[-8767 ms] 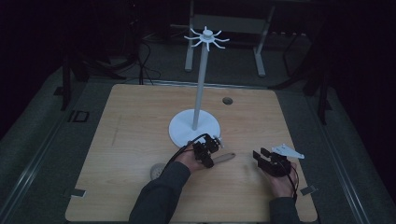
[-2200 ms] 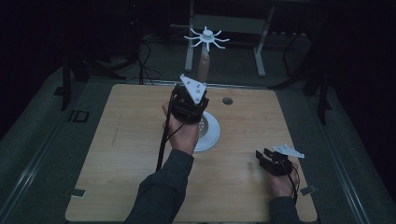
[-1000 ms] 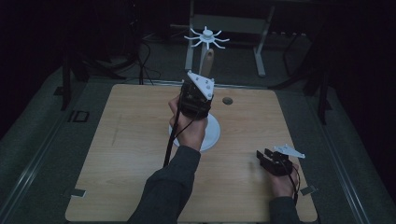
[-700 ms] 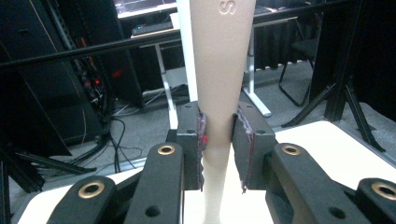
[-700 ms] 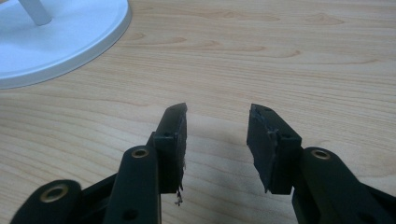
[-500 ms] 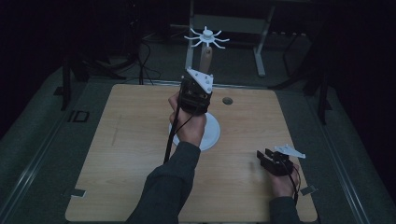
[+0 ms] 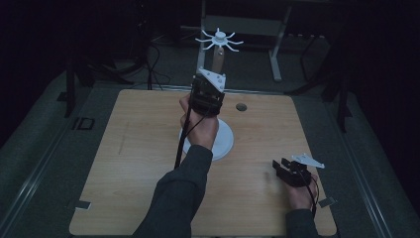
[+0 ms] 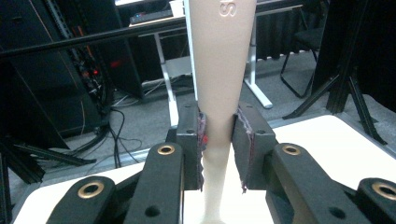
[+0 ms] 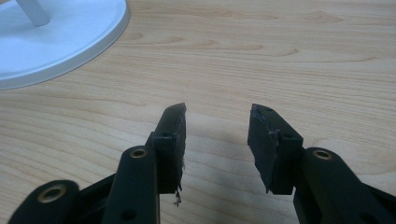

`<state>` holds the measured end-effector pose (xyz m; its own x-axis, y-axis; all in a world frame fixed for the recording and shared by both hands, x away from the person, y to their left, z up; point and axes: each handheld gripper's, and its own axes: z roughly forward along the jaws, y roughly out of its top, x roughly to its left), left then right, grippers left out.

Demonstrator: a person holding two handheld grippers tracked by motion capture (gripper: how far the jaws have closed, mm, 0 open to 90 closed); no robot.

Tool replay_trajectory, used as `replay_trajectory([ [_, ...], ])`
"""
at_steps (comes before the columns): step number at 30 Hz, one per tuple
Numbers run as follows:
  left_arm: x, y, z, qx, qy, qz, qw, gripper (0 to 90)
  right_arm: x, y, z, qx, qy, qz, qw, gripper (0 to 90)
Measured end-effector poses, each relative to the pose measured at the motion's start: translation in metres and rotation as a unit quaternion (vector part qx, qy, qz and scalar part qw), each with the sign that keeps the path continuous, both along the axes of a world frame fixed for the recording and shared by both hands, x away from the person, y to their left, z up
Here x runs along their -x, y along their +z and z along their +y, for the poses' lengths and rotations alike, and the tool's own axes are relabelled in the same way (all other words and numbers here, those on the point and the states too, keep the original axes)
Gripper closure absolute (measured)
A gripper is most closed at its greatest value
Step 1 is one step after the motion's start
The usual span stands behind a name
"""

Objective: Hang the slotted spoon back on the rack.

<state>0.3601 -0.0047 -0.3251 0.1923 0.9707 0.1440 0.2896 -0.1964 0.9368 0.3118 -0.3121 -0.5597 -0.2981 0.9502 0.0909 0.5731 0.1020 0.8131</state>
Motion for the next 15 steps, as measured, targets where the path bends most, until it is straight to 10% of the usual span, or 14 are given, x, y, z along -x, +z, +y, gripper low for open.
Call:
replay_trajectory([
  [15,0.0036,-0.0033,0.0055,0.018,-0.016,0.002,0.9997,62.8,-0.0004,-0.0008,-0.0001,0.001,0.0,0.003,1.0,55.5],
])
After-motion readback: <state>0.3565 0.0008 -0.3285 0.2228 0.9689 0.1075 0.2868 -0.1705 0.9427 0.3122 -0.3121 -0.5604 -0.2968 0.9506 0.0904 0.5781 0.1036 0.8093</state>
